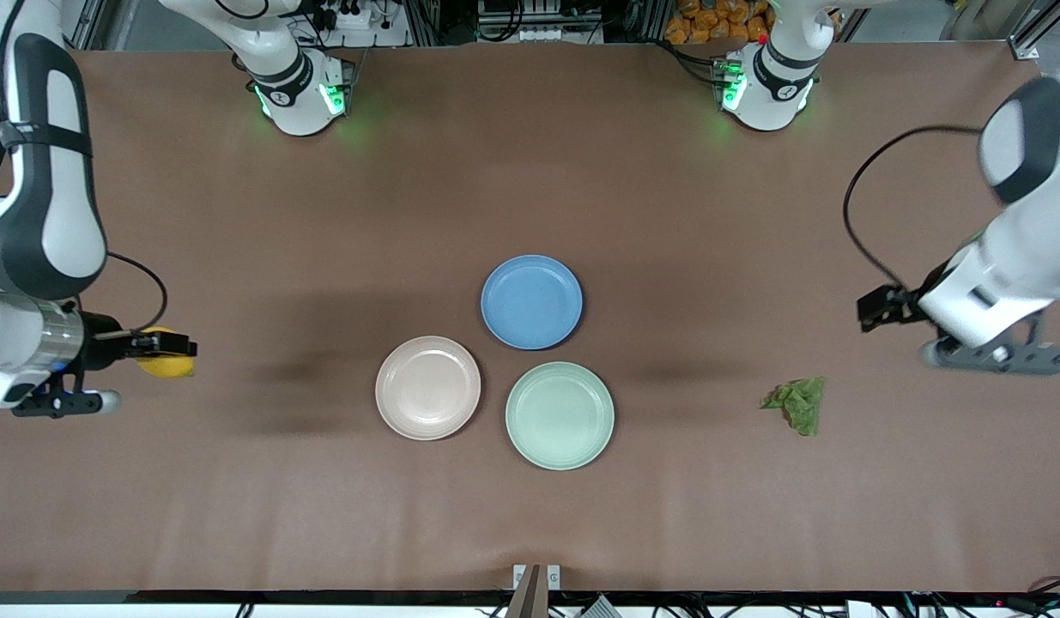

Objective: Pick lemon and lettuce from plates
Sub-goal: 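Carry the lettuce away and release it on the table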

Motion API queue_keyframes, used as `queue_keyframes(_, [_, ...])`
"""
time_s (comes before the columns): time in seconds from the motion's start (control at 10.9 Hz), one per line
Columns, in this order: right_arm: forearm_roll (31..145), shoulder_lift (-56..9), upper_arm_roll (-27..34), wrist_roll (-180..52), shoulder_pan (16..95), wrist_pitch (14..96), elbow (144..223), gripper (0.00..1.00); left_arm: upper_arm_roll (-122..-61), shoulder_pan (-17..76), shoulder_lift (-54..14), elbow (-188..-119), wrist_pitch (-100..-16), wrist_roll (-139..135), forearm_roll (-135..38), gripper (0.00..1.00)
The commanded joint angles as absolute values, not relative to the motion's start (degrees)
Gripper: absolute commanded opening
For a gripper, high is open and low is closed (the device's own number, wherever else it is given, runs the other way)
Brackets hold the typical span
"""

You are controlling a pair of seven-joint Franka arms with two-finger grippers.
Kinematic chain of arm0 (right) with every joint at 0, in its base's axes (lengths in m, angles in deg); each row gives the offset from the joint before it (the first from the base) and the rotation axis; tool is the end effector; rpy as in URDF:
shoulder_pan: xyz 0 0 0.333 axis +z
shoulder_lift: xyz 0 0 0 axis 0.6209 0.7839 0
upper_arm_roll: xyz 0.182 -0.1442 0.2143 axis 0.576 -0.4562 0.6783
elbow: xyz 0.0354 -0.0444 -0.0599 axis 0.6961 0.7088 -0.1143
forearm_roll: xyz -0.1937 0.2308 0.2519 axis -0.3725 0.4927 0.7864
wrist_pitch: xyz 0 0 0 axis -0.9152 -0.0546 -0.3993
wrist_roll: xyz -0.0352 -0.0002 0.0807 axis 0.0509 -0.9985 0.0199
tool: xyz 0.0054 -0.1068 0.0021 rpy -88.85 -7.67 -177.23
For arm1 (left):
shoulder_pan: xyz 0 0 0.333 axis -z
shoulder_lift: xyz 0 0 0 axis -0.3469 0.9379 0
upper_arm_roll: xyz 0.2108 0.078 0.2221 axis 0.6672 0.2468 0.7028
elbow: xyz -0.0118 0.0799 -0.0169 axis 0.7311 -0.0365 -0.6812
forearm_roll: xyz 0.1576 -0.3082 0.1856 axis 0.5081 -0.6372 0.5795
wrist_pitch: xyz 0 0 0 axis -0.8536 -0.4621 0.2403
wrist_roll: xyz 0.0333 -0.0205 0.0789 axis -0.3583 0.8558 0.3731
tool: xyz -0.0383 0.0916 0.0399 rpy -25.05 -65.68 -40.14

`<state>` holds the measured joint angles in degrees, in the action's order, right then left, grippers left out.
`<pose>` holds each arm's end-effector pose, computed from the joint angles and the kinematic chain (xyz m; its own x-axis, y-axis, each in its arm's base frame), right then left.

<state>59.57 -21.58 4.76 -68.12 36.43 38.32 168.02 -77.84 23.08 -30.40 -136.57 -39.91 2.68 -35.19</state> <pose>0.6670 -0.0504 0.4140 0.9862 0.0348 -0.1617 0.0122 -0.9903 -0.1385 0.6399 -0.0694 0.5440 0.9934 -0.1107 0.0293 -0.1090 -0.9926 -0.0541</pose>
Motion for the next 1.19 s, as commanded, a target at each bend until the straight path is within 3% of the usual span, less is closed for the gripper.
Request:
queue_keyframes(0.0, [57.27,-27.59,5.87,-71.44,33.47,44.95,179.57,0.3,-77.57,20.13,-37.15,-138.55,-36.38,0.94,-38.85,1.0])
queue_keyframes(0.55, [57.27,-26.91,5.87,-72.06,32.58,57.35,192.61,0.3,-78.01,19.42,-42.7,-138.72,-30.92,-3.29,-39.65,1.0])
queue_keyframes(1.1, [57.27,-21.11,5.87,-72.06,32.58,61.23,193.94,0.3,-77.57,19.07,-44.99,-138.55,-29.51,-2.41,-41.49,1.0])
